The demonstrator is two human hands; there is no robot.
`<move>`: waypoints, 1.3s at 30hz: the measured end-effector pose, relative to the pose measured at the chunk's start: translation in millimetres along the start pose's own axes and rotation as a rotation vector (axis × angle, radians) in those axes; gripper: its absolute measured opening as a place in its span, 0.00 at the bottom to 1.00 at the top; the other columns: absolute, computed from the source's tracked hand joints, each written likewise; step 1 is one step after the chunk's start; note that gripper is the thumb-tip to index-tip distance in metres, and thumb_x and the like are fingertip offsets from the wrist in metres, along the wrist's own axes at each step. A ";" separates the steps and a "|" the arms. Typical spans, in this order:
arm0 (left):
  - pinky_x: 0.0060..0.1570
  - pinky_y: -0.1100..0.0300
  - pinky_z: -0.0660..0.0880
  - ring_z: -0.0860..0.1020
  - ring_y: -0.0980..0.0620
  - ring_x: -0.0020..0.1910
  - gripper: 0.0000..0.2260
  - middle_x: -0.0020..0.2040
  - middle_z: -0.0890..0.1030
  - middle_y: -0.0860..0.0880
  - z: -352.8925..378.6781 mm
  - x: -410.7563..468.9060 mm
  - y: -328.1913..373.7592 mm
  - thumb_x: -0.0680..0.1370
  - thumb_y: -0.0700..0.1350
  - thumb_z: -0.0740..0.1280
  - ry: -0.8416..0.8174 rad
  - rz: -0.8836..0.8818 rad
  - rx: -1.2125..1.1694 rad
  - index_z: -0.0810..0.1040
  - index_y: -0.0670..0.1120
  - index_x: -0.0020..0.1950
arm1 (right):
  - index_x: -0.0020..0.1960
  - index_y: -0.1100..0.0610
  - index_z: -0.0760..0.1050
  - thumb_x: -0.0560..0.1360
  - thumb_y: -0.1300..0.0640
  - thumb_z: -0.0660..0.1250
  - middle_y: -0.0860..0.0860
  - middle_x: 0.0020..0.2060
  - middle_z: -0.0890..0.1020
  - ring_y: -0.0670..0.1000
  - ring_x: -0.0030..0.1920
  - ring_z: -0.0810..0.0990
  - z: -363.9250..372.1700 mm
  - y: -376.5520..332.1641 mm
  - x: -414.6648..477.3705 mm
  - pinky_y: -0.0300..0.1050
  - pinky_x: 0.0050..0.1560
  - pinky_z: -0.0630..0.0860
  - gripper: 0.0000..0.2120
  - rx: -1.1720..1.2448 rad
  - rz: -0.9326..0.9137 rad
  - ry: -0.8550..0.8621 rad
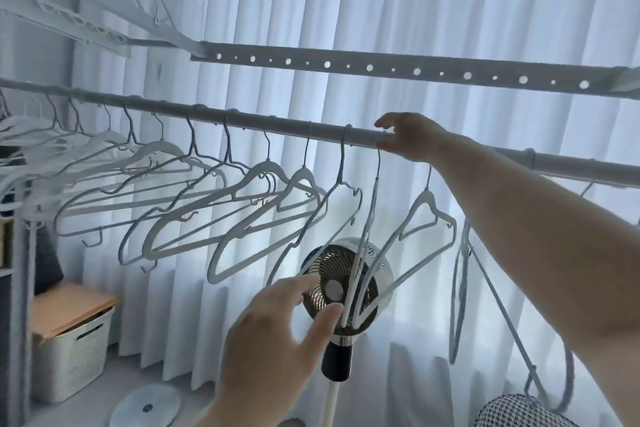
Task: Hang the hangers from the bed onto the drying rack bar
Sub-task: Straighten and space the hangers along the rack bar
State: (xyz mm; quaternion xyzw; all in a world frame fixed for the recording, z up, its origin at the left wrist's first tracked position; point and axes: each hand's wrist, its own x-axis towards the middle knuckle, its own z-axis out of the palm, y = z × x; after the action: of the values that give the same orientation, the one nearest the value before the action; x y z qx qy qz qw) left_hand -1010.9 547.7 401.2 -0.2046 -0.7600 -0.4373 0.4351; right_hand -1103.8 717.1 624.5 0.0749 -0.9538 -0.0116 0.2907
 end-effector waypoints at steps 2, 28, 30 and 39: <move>0.41 0.77 0.64 0.69 0.71 0.49 0.35 0.37 0.70 0.74 2.9 -0.5 4.9 0.63 0.78 0.46 -0.077 -0.080 -0.047 0.78 0.58 0.52 | 0.69 0.55 0.64 0.78 0.55 0.60 0.55 0.66 0.72 0.56 0.65 0.70 5.0 -0.7 1.8 0.46 0.62 0.67 0.21 -0.013 0.022 -0.003; 0.49 0.80 0.62 0.71 0.70 0.53 0.11 0.43 0.79 0.64 46.2 6.7 21.0 0.67 0.52 0.73 -0.326 -0.310 -0.274 0.77 0.69 0.32 | 0.63 0.57 0.72 0.77 0.59 0.58 0.57 0.59 0.77 0.58 0.58 0.75 9.4 21.2 8.5 0.47 0.56 0.71 0.16 0.085 -0.087 0.034; 0.46 0.83 0.62 0.72 0.70 0.52 0.11 0.42 0.80 0.65 47.9 6.3 25.4 0.67 0.50 0.74 -0.382 -0.320 -0.321 0.79 0.64 0.28 | 0.64 0.56 0.71 0.77 0.59 0.59 0.56 0.59 0.76 0.58 0.58 0.74 10.1 21.5 7.0 0.45 0.54 0.71 0.16 0.100 -0.084 0.023; 0.45 0.81 0.64 0.73 0.70 0.50 0.09 0.44 0.77 0.72 45.9 4.6 24.1 0.62 0.67 0.68 -0.302 -0.308 -0.350 0.80 0.65 0.33 | 0.64 0.56 0.71 0.77 0.58 0.59 0.56 0.60 0.75 0.57 0.59 0.73 6.9 27.5 -0.5 0.46 0.57 0.70 0.16 0.088 -0.100 0.018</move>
State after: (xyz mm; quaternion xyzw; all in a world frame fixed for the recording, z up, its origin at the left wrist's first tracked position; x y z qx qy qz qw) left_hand -1018.8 599.0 405.8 -0.2216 -0.7513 -0.5875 0.2031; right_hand -1111.0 744.2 620.3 0.1355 -0.9459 0.0164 0.2945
